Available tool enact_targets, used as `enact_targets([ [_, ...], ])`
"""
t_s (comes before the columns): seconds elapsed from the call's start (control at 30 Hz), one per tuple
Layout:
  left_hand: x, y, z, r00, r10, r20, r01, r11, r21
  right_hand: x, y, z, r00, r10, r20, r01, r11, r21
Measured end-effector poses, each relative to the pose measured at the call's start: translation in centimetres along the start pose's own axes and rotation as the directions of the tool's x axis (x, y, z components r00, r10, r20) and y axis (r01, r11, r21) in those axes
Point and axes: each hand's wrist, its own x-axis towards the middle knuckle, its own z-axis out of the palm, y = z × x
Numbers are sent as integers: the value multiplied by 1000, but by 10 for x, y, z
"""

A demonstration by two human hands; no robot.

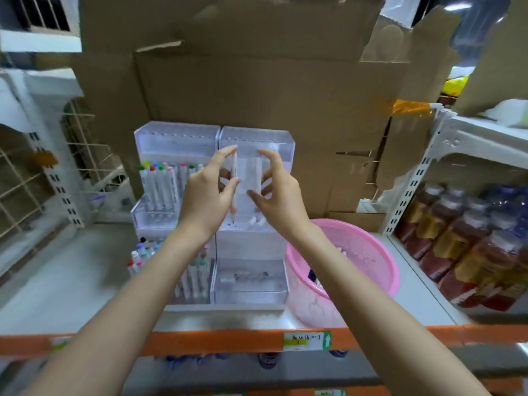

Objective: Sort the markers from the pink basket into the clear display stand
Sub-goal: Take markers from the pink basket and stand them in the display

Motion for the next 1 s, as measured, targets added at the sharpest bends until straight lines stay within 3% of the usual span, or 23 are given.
enact_targets([
  [0.33,31,-60,-58,1000,-14,-23,13,998,-62,39,-38,69,999,-21,-35,24,997,80],
  [1.0,61,-119,-60,996,54,64,-38,971,-236,66,-35,128,980,-36,-193,34,999,-13],
])
